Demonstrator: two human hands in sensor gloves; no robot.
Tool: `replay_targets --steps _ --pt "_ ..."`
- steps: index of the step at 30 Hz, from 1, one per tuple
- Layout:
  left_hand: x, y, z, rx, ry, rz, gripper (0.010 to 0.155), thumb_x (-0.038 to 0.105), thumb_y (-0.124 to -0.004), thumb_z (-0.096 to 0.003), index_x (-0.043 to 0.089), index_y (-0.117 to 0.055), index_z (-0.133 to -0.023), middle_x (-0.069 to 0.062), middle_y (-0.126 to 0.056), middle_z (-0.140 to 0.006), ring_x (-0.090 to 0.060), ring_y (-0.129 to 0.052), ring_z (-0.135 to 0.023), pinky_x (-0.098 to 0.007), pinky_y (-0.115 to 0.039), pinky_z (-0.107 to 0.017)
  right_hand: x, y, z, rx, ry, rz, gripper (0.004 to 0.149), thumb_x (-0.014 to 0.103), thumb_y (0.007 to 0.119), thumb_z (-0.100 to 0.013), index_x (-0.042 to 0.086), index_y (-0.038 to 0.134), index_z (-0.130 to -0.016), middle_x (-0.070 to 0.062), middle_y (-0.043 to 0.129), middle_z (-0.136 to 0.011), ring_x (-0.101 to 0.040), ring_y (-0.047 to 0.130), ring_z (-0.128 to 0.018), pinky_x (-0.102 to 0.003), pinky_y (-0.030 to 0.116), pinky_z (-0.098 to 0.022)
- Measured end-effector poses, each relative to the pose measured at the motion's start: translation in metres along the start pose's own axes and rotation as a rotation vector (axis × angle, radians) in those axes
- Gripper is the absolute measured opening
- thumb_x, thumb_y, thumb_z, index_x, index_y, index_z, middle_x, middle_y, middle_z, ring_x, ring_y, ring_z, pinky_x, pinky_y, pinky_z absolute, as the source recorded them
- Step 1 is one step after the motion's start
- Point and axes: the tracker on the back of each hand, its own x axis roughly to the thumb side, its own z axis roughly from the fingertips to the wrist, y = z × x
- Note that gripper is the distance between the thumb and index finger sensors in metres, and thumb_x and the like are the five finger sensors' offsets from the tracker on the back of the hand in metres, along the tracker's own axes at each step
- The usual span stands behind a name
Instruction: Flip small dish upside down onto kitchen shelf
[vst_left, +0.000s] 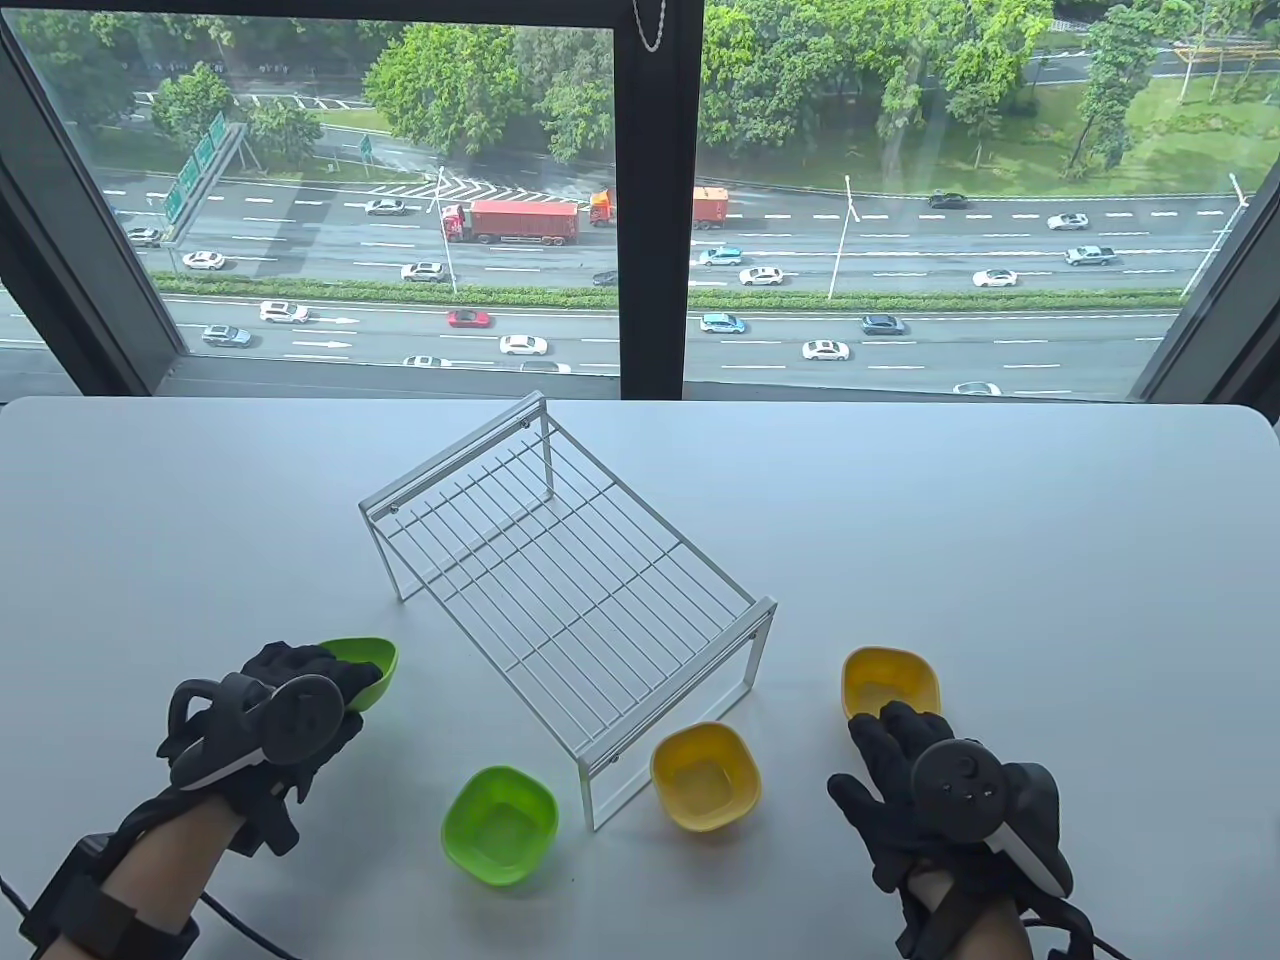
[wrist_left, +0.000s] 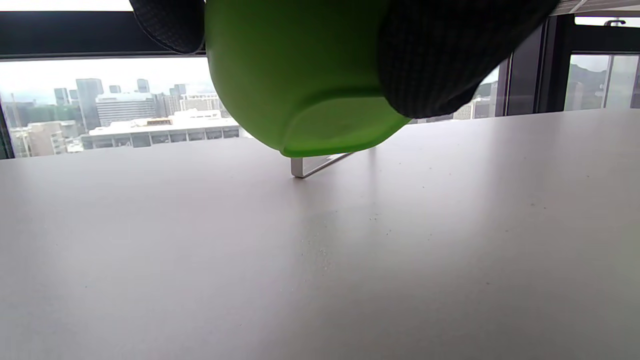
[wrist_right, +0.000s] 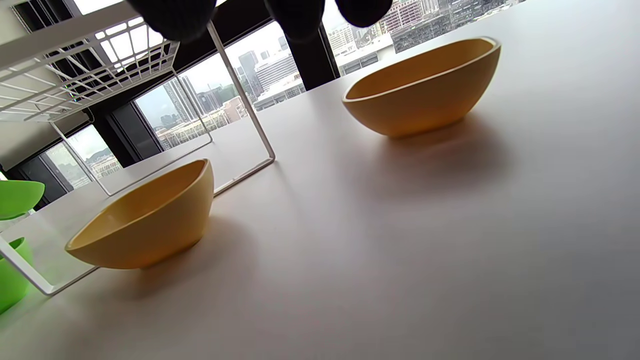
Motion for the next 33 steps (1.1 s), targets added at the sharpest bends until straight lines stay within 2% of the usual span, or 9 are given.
replay_targets --steps 9,20,33 --pt "0.003 0.007 0.004 0.030 -0.026 0.015 0.060 0.040 -0.090 -0.0381 0.039 -0.070 -0.095 0.007 -0.095 -0.089 -0.027 -0.088 -0.093 -0.060 -0.067 -0.075 0.000 0.000 0.002 0.005 0.007 0.006 0.072 0.058 0.069 -0.051 0.020 0.049 -0.109 -0.016 0.036 -0.117 -0.046 0.031 -0.103 -0.070 0.023 -0.070" --pt "0.011 0.028 0.013 0.117 -0.057 0.062 0.061 0.039 -0.089 -0.0396 0.039 -0.067 -0.097 0.008 -0.090 -0.091 -0.027 -0.086 -0.092 -0.061 -0.065 -0.076 0.000 0.000 0.002 0.009 0.005 0.002 0.072 0.059 0.068 -0.051 0.020 0.049 -0.109 -0.016 0.037 -0.117 -0.046 0.031 -0.103 -0.069 0.023 -0.070" --pt "0.019 0.037 0.021 0.169 -0.107 0.084 0.062 0.039 -0.087 -0.0407 0.038 -0.064 -0.099 0.009 -0.089 -0.092 -0.027 -0.085 -0.093 -0.061 -0.064 -0.076 0.001 -0.001 0.003 0.006 0.004 -0.008 0.073 0.059 0.067 -0.051 0.021 0.048 -0.109 -0.016 0.036 -0.118 -0.046 0.031 -0.103 -0.070 0.023 -0.070"
